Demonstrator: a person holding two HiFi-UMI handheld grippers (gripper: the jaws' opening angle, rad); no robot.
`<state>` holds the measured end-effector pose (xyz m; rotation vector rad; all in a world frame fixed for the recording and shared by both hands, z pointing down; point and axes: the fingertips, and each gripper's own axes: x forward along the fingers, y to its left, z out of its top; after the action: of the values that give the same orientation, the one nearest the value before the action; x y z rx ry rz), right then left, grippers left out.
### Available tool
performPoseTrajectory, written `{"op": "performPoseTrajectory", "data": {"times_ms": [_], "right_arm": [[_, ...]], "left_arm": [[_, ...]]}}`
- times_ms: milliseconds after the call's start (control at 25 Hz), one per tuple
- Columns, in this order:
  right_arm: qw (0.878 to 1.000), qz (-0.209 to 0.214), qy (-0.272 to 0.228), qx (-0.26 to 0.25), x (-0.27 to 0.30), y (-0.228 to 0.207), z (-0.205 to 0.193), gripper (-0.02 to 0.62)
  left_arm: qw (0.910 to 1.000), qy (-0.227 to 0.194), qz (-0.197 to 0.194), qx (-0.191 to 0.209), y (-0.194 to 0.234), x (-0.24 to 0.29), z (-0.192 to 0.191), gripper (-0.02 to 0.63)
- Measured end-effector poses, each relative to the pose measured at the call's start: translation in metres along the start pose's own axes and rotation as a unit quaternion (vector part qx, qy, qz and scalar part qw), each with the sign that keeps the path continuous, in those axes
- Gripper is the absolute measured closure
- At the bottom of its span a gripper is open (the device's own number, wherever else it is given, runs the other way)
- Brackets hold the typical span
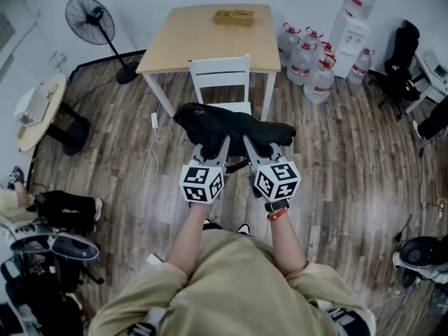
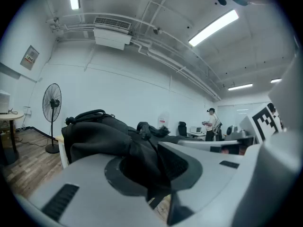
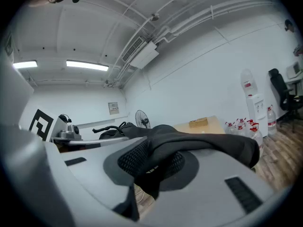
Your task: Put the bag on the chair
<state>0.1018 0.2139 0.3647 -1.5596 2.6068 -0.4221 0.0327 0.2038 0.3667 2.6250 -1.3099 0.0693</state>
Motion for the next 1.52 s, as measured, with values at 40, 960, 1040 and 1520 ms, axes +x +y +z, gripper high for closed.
{"op": "performPoseTrajectory", "data": {"times_ms": [40, 960, 1040, 1520], "right_arm": [[1.0, 0.004, 0.001, 0.004, -0.004, 0.0, -0.002, 0.518], [0.995, 0.004, 0.091, 0.05, 0.087, -0.042, -0.036, 0.514], [0.994, 0.002, 0.095, 0.047, 0.107, -0.048, -0.033, 0.512], [0.99, -0.019, 0.115, 0.073, 0.222, -0.079, -0.028, 0.511]], "left_arm": [[1.0, 0.001, 0.003, -0.003, -0.003, -0.002, -0.003, 0.514], [0.9961, 0.039, 0.016, -0.078, 0.071, 0.064, -0.038, 0.514], [0.9958, 0.036, 0.015, -0.083, 0.086, 0.078, -0.034, 0.514], [0.9941, 0.049, 0.007, -0.097, 0.178, 0.154, -0.02, 0.514]]}}
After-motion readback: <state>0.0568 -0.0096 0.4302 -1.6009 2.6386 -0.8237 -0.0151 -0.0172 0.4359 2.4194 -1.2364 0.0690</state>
